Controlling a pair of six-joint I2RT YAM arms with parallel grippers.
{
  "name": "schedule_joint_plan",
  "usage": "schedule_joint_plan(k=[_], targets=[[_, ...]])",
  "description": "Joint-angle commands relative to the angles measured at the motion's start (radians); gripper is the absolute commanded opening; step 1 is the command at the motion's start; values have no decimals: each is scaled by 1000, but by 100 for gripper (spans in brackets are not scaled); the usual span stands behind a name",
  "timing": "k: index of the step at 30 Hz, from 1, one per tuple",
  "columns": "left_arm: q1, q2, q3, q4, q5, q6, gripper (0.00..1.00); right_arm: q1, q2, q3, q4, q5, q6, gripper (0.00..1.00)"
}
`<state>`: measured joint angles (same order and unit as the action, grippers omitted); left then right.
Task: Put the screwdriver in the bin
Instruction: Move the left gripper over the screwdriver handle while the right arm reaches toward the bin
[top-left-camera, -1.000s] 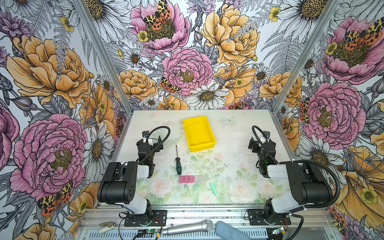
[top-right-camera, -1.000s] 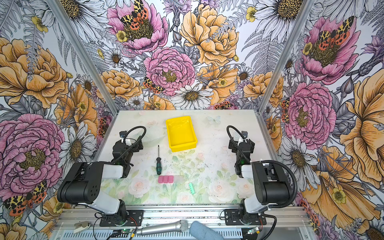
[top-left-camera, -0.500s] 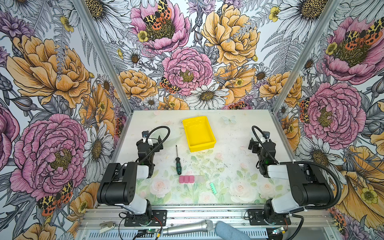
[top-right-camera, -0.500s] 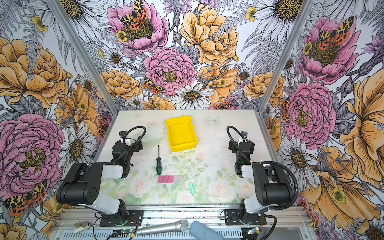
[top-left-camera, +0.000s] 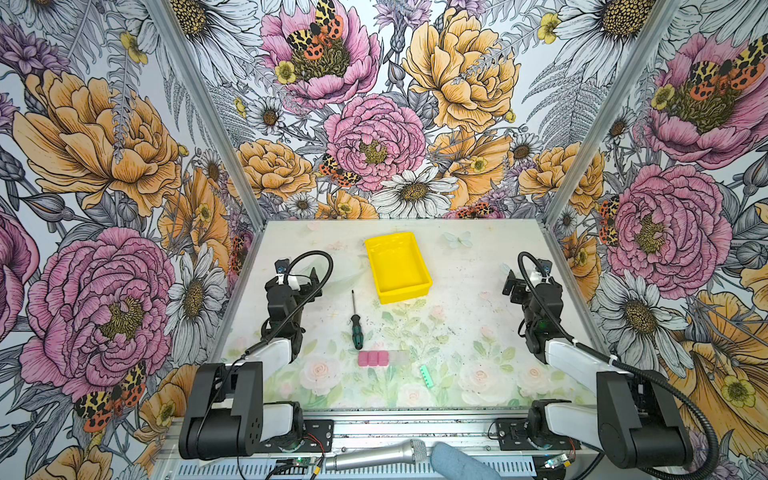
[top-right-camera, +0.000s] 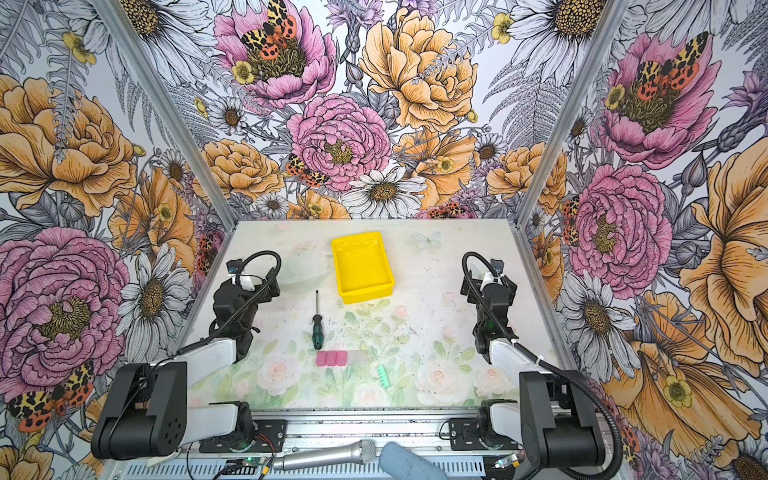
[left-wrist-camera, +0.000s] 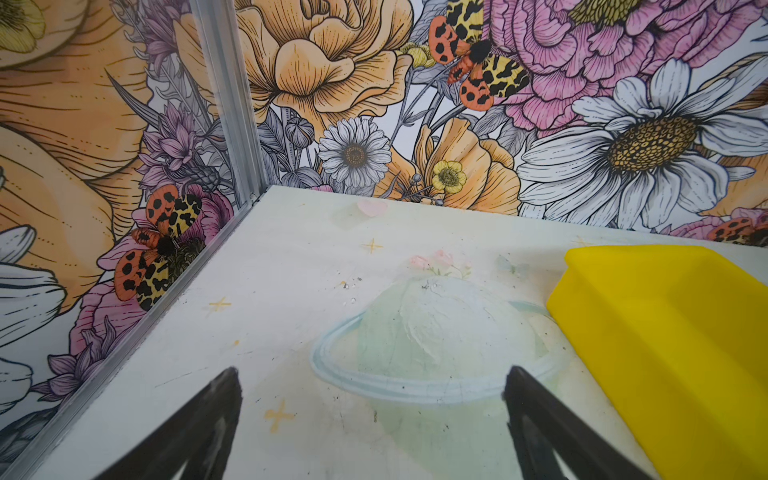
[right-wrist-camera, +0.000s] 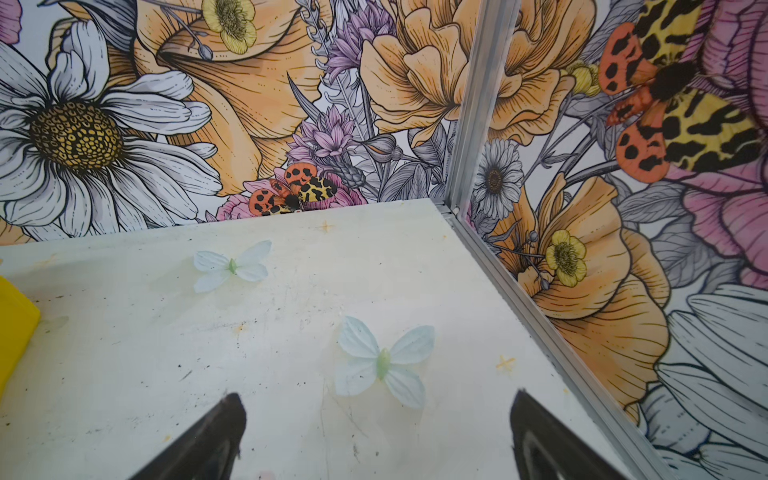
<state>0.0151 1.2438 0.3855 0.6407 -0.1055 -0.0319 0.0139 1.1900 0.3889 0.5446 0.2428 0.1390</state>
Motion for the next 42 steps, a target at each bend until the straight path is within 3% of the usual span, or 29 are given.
schedule_joint_plan(k=[1, 5, 11, 19, 25, 33, 42], targets=[[-13, -89, 40, -165, -27, -58, 99, 16, -86, 53, -166, 49, 58, 100], [-28, -184, 139, -432, -66, -145, 99, 27, -181, 132, -385, 77, 123, 100], [-50, -294, 224, -682, -97, -239, 99, 61, -269, 259, -679, 82, 195, 99], [-69, -358, 368, -1003, -57, -377, 99, 125, -287, 392, -865, 45, 311, 100], [-102, -305, 509, -1274, -22, -451, 98, 156, -218, 501, -950, -5, 349, 100], [-182, -246, 581, -1392, -31, -468, 99, 181, -78, 646, -1047, -72, 311, 99], [-248, -100, 611, -1466, 46, -510, 99, 299, 10, 680, -1057, -111, 168, 99]])
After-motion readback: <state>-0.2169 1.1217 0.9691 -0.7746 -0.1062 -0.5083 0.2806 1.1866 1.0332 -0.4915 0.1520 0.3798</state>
